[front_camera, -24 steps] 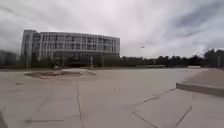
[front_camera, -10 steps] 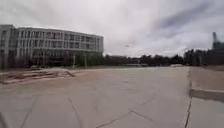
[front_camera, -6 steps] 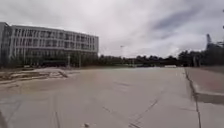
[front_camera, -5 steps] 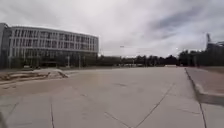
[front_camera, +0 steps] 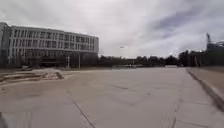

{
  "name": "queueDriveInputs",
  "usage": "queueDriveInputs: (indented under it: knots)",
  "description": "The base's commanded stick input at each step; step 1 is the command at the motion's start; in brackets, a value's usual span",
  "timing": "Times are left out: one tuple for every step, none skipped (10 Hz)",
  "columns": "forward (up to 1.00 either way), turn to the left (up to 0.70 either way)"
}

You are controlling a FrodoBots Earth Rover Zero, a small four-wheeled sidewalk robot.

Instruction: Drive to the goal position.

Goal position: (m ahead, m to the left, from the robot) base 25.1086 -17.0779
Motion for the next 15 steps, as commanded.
queueDriveInputs:
  knots:
    - [1.0, 0.0]
    - [1.0, 0.0]
    - [1.0, 0.0]
    - [1.0, 0.0]
    - [1.0, 0.0]
    - [1.0, 0.0]
    - [1.0, 0.0]
    - [1.0, 0.0]
    - [1.0, 0.0]
    - [1.0, 0.0]
    - [1.0, -0.01]
    - [1.0, -0.04]
    - [1.0, -0.22]
    - [1.0, -0.4]
    - [1.0, -0.4]
